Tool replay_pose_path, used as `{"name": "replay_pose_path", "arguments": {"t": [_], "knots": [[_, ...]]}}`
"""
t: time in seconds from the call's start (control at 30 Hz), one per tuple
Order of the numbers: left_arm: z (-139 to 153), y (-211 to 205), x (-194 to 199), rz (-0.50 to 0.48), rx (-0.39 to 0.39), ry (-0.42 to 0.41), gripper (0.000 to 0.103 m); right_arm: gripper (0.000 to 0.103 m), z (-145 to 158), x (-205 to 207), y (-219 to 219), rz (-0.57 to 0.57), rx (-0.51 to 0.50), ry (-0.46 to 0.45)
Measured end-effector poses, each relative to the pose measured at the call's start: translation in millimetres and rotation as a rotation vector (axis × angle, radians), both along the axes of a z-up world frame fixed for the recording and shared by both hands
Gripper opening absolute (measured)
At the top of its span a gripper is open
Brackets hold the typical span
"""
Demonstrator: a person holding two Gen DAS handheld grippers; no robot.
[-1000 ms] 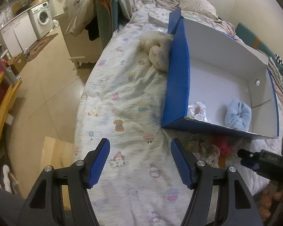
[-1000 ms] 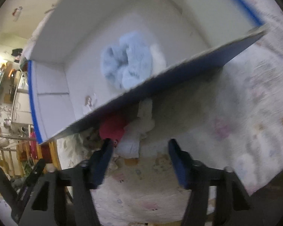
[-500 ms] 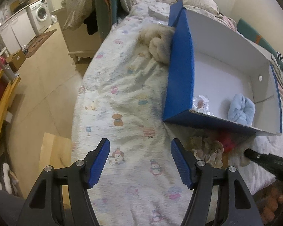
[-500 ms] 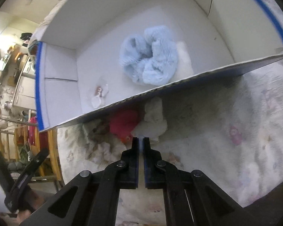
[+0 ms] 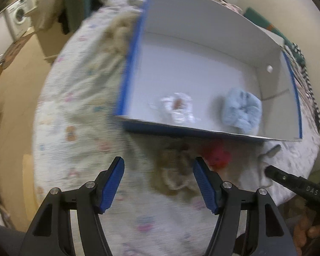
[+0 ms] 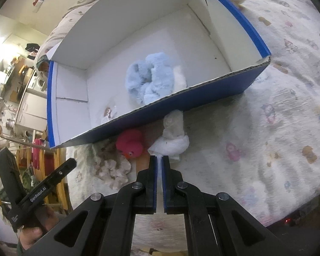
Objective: Organize soft objects
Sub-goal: 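Grasp the beige scrunchie with the left gripper while the right grasps the white sock, then carry the scrunchie and white sock into the box and release both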
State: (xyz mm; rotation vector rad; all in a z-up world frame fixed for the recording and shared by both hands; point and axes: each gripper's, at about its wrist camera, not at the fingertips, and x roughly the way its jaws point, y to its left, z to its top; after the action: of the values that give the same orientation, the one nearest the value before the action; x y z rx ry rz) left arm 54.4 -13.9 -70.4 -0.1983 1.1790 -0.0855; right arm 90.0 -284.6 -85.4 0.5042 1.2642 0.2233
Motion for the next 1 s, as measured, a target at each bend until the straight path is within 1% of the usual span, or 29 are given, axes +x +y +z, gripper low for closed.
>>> {"name": "replay_pose_path", "arguments": {"t": [0.13,0.2,0.27,0.3,0.33,0.37,0.43,0.5,0.7,0.83,0.87,0.93,1.0], "knots": [[-6.3,-22.0,8.1,-0.049,-0.036,0.012,0.064,0.006,-1.1,2.5,-0.1,0.0,-0.001,-0.002],[-10.5,-30.9,12.0,-0.065,-0.028,0.025,0.063,0.006,-1.9,3.0,-0.9,-0.001,-0.001,-0.001],[-17.1,-38.8,14.8,-0.093,-0.015,0.039,0.044,0.006,-2.1,2.5,-2.3,0.0,-0.001,0.0],[-20.4,-42.1,16.1,-0.108,-0.014,0.055,0.027,0.006,-2.5,2.4,-3.1,0.0,-0.001,0.001],[-22.4,-43.4,16.0,-0.117,-0.018,0.064,0.014,0.006,-2.8,2.6,-3.3,0.001,-0.001,0.002],[-22.9,-43.6,16.2,-0.121,-0.022,0.064,0.011,0.006,-3.5,2.1,-3.6,0.002,-0.001,0.003],[-15.1,-39.6,15.0,-0.113,-0.017,0.023,0.007,0.006,-3.6,1.8,-3.3,0.005,-0.003,0.004],[-5.6,-32.0,14.0,-0.098,-0.041,-0.01,0.007,0.006,-2.9,1.6,-2.6,0.008,0.0,0.001],[16.2,-5.4,7.8,-0.038,-0.09,-0.059,0.006,0.006,-1.1,-0.5,-1.5,0.018,0.001,-0.007],[19.8,7.5,1.1,-0.023,-0.084,-0.065,0.006,0.006,-0.5,-3.0,2.5,0.03,-0.008,-0.011],[19.5,11.3,-1.7,-0.021,-0.074,-0.064,0.006,0.006,0.1,-4.0,3.2,0.031,-0.006,-0.017],[17.9,16.1,-6.9,-0.022,-0.076,-0.057,0.006,0.006,1.3,-8.1,6.8,0.033,-0.004,-0.033],[17.7,21.3,-10.8,-0.028,-0.072,-0.053,0.006,0.006,2.0,-13.2,16.0,0.065,-0.03,-0.044]]}}
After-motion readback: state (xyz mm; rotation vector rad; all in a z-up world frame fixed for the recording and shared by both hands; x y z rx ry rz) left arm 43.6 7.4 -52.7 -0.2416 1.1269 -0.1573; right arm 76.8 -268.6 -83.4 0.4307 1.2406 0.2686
